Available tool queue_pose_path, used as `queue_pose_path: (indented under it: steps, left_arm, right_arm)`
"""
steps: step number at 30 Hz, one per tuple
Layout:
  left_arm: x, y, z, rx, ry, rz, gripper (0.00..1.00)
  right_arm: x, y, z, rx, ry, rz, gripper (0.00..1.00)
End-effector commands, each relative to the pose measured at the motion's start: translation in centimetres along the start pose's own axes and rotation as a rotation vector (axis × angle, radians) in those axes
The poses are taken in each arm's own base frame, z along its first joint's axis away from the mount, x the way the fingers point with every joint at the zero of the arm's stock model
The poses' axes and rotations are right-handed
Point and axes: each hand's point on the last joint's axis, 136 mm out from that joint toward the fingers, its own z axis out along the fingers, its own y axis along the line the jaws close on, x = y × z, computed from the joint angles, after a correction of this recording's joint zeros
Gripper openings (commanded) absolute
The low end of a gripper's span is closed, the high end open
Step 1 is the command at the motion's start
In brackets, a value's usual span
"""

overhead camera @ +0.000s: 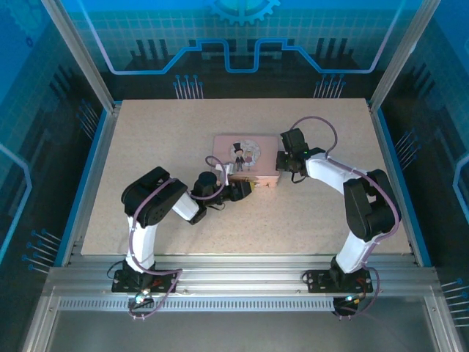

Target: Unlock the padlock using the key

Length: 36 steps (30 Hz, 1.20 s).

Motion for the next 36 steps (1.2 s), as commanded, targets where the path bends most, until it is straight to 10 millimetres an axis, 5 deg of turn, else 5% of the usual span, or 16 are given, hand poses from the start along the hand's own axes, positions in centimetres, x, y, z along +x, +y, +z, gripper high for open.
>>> queue_pose_path:
  steps: [1, 19, 36]
  left_arm:
    - [3.6, 3.0, 0.1, -0.086, 0.103, -0.132, 0.39]
    - [4.2, 5.1, -1.9, -0.148, 0.081, -0.160, 0.34]
    - [4.3, 5.8, -2.4, -0.170, 0.108, -0.192, 0.12]
  right_arm:
    - [0.3, 1.8, 0.1, -0.047, -0.008, -0.006, 0.00]
    - [0.7, 1.7, 0.1, -0.048, -0.006, 0.001, 0.00]
    - [0.4, 1.7, -0.4, -0.043, -0.022, -0.016, 0.00]
